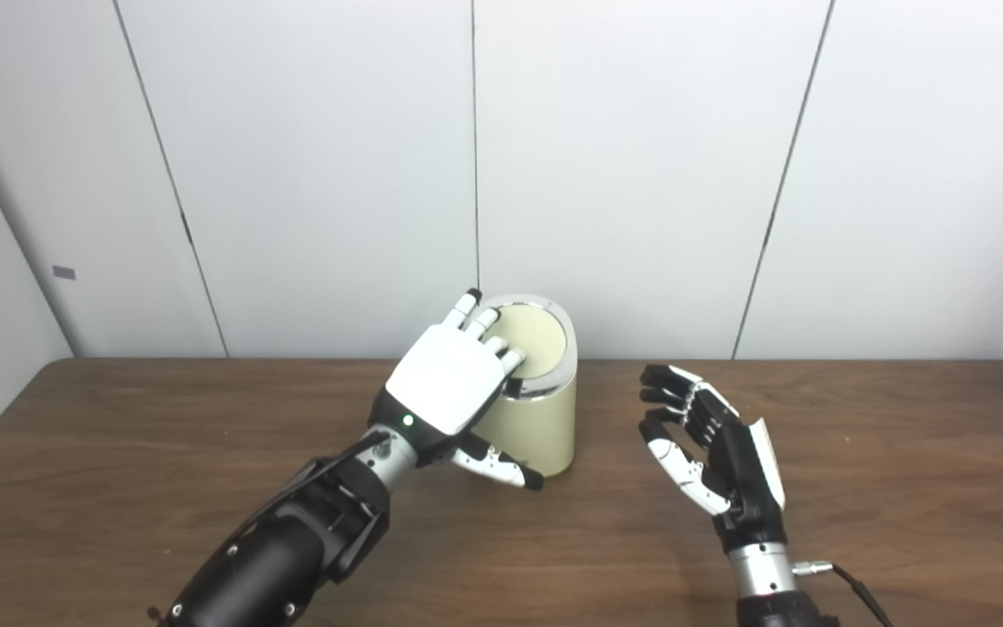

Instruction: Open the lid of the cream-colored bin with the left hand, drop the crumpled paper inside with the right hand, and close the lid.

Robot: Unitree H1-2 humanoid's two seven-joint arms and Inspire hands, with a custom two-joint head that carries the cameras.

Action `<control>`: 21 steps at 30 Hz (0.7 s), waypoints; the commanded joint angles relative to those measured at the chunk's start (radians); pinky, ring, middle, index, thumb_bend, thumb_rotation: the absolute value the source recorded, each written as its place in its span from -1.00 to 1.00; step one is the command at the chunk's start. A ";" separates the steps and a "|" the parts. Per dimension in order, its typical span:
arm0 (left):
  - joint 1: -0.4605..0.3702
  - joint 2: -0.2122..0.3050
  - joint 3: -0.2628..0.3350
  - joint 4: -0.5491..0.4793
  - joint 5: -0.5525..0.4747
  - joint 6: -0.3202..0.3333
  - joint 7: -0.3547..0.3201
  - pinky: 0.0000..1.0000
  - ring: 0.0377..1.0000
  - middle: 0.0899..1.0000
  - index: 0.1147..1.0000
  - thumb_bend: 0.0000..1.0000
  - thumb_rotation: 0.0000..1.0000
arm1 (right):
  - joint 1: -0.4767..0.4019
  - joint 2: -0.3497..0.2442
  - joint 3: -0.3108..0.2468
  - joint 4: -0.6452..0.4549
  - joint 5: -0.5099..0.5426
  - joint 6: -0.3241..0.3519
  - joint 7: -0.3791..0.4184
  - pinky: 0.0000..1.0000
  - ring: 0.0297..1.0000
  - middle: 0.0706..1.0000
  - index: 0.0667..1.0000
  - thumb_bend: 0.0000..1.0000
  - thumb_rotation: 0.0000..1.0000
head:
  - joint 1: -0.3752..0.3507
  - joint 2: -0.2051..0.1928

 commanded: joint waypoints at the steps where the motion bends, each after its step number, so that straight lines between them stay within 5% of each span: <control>1: 0.061 0.000 -0.079 0.107 -0.052 -0.106 -0.127 1.00 0.84 0.50 0.42 0.89 0.69 | 0.030 0.029 0.011 0.013 -0.006 -0.031 -0.006 0.29 0.44 0.47 0.43 -0.42 0.01 | 0.000 0.001; 16: 0.053 0.015 -0.099 0.151 -0.153 -0.101 -0.162 1.00 0.78 0.46 0.38 1.00 0.74 | 0.031 0.033 0.008 0.003 0.004 -0.018 0.001 0.29 0.45 0.47 0.43 -0.38 0.01 | -0.001 0.003; 21: 0.039 0.025 -0.143 0.151 -0.179 -0.107 -0.307 1.00 0.89 0.55 0.45 1.00 0.84 | 0.031 0.032 0.008 -0.001 0.005 -0.019 0.002 0.30 0.47 0.47 0.44 -0.34 0.00 | -0.001 0.004</control>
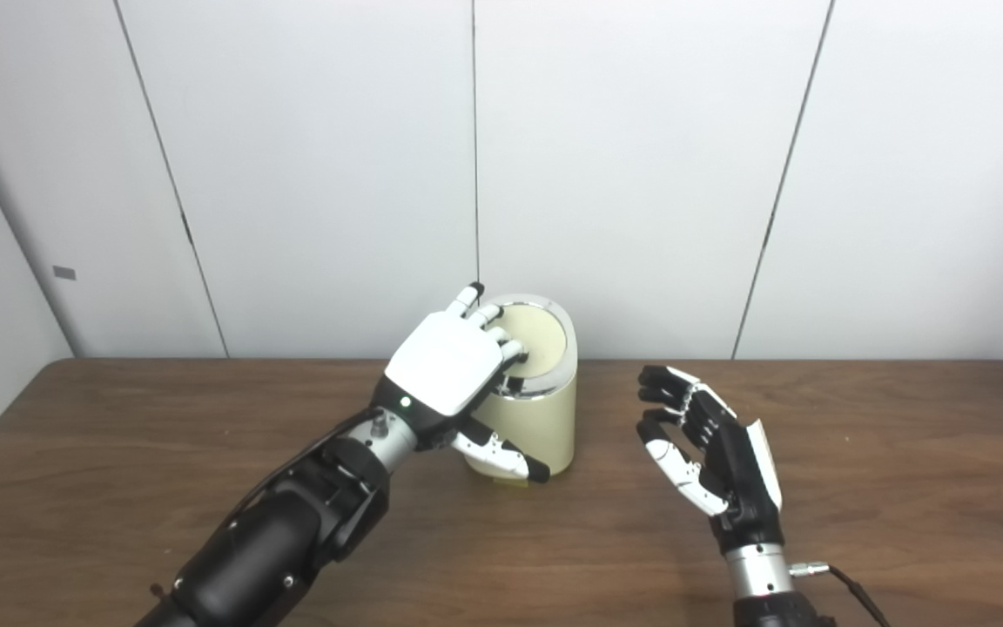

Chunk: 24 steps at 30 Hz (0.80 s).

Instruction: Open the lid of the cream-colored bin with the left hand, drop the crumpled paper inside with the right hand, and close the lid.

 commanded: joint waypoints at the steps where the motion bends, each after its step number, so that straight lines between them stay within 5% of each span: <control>1: 0.075 0.014 -0.151 0.119 -0.045 -0.103 -0.354 1.00 0.89 0.55 0.45 1.00 0.82 | 0.029 0.026 0.010 0.007 -0.005 -0.035 -0.003 0.29 0.46 0.47 0.43 -0.36 -0.01 | -0.002 0.000; 17: 0.079 -0.018 -0.180 0.276 -0.029 -0.100 -0.278 1.00 0.87 0.47 0.46 1.00 0.71 | 0.024 0.024 0.012 0.013 -0.004 -0.041 -0.002 0.29 0.46 0.48 0.44 -0.41 -0.03 | -0.007 -0.002; 24: 0.075 -0.011 -0.187 0.260 -0.036 -0.089 -0.291 1.00 0.88 0.46 0.44 0.95 0.64 | 0.020 0.025 0.012 0.018 -0.009 -0.043 -0.004 0.28 0.46 0.48 0.44 -0.41 0.00 | -0.002 -0.002</control>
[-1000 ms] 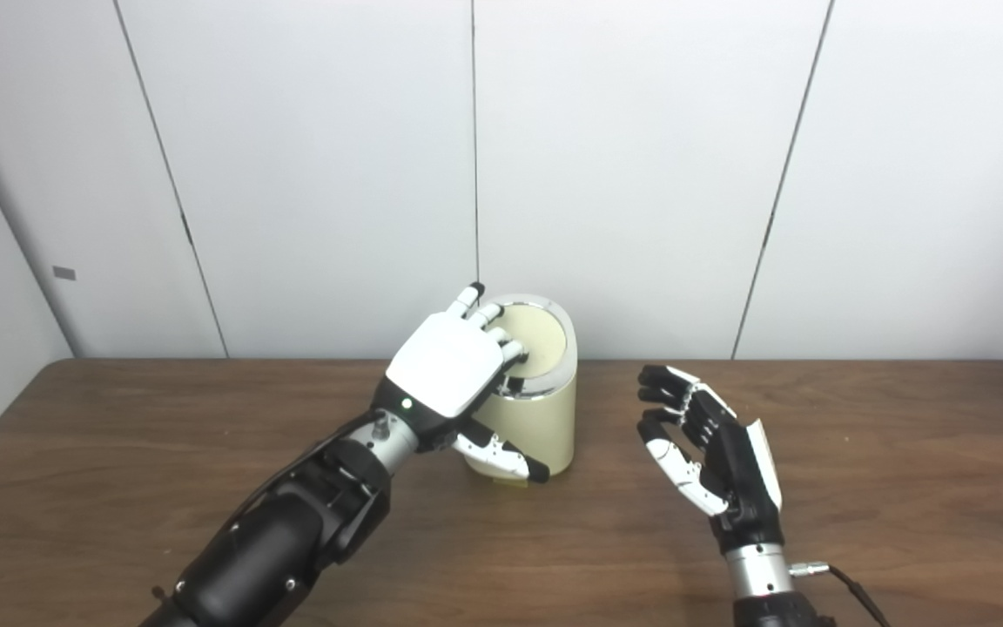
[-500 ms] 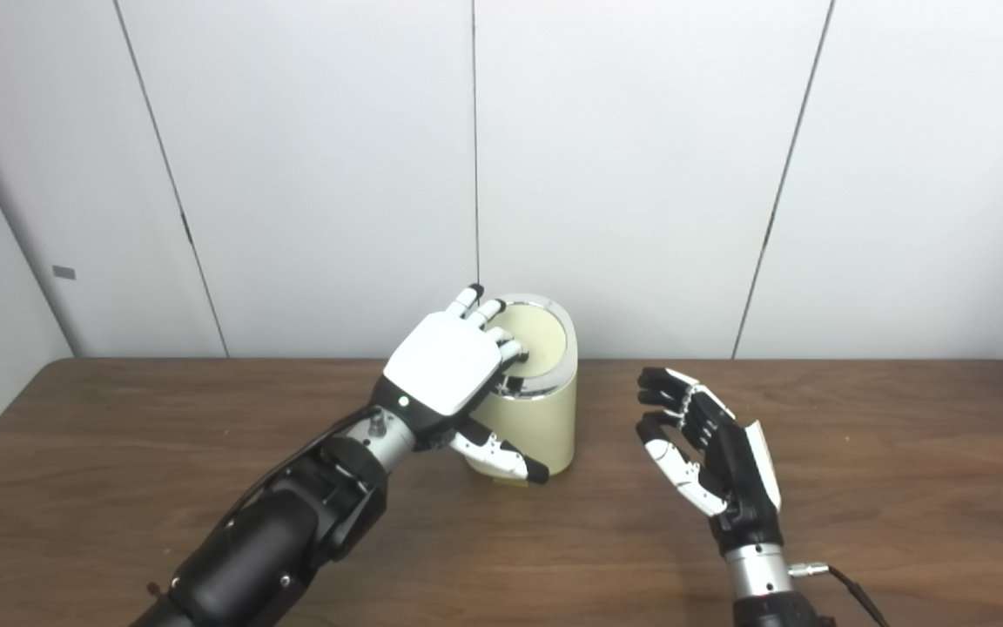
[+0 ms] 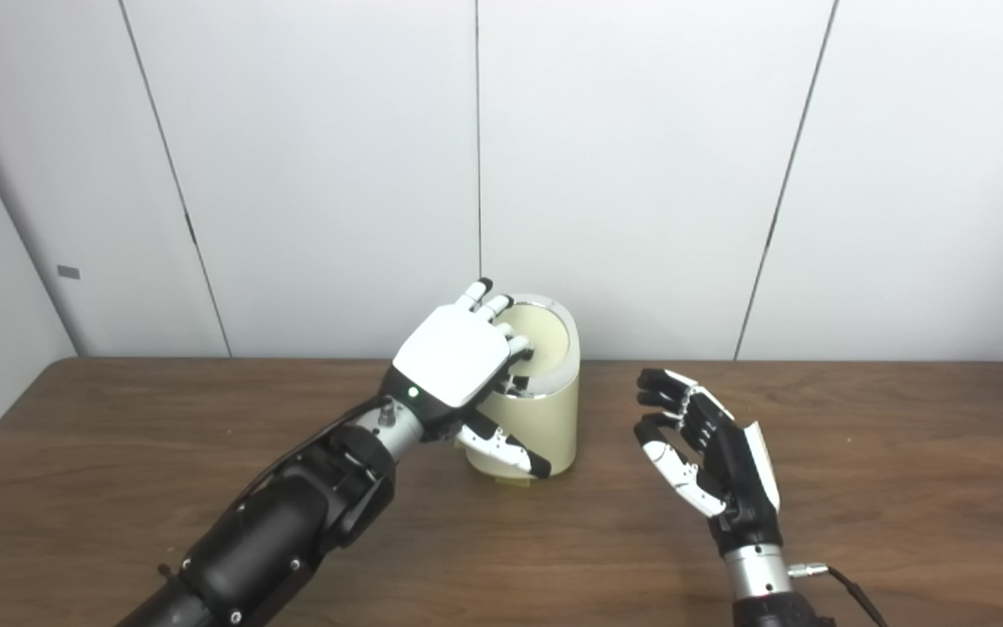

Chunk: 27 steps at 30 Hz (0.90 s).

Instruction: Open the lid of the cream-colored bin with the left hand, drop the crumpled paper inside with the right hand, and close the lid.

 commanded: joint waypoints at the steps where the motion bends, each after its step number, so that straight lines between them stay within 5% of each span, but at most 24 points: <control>1: 0.112 -0.005 -0.150 0.202 -0.029 -0.090 -0.306 1.00 0.89 0.49 0.45 0.94 0.65 | 0.018 0.025 0.012 0.020 -0.012 -0.067 -0.009 0.27 0.45 0.48 0.44 -0.42 0.00 | -0.001 0.001; 5: 0.096 0.010 -0.143 0.172 -0.036 -0.096 -0.318 1.00 0.89 0.51 0.45 0.92 0.81 | 0.016 0.023 0.016 0.026 -0.014 -0.070 -0.007 0.26 0.44 0.47 0.44 -0.42 0.01 | -0.001 -0.001; 27: 0.074 0.025 -0.129 0.150 -0.088 -0.092 -0.307 1.00 0.85 0.43 0.42 0.98 0.74 | 0.007 0.026 0.015 0.038 -0.013 -0.072 -0.014 0.27 0.46 0.47 0.44 -0.41 -0.01 | 0.001 -0.009</control>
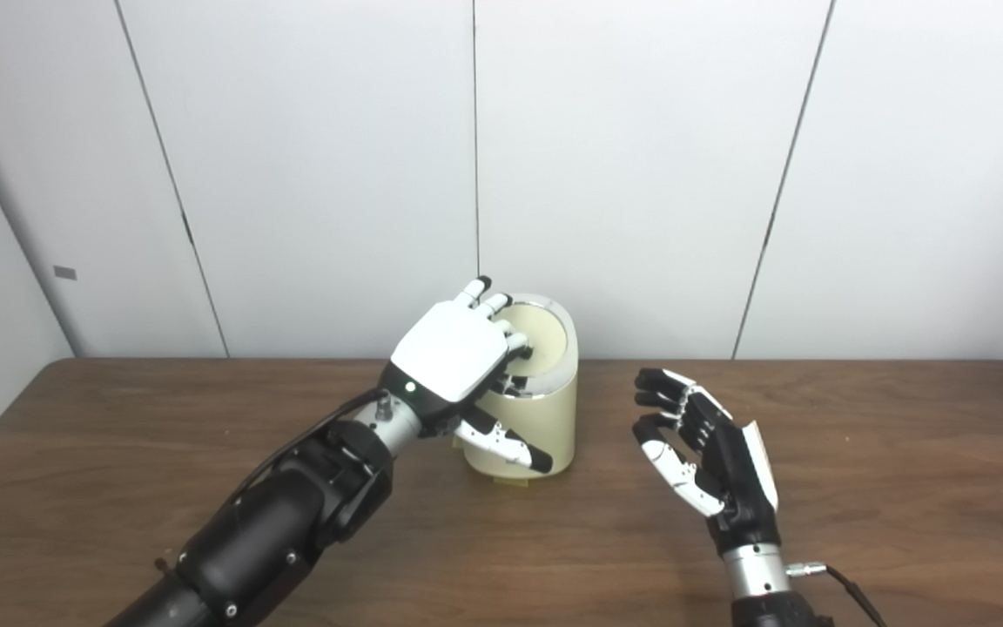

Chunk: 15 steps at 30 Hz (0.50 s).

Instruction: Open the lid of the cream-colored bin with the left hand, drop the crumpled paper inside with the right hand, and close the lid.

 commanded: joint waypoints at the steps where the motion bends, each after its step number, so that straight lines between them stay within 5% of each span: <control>1: 0.084 0.016 -0.125 0.142 -0.043 -0.084 -0.315 1.00 0.86 0.45 0.43 0.97 0.74 | 0.009 0.027 0.012 0.036 -0.014 -0.072 -0.014 0.28 0.46 0.47 0.44 -0.40 0.00 | -0.002 0.000; 4: 0.089 0.007 -0.091 0.113 -0.057 -0.046 -0.294 1.00 0.84 0.50 0.45 0.77 0.63 | 0.008 0.026 0.014 0.038 -0.020 -0.073 -0.018 0.27 0.45 0.47 0.44 -0.40 0.00 | -0.002 0.001; 8: 0.096 -0.021 0.003 0.079 -0.103 0.017 -0.185 1.00 0.77 0.55 0.45 0.56 0.34 | 0.007 0.028 0.011 0.041 -0.019 -0.067 -0.019 0.27 0.45 0.47 0.43 -0.38 0.02 | -0.002 0.001; 15: 0.073 -0.076 0.138 0.049 -0.154 0.075 -0.073 1.00 0.89 0.67 0.62 0.57 0.44 | 0.000 0.020 0.022 0.054 -0.024 -0.076 -0.026 0.25 0.43 0.46 0.43 -0.39 0.07 | -0.001 -0.002</control>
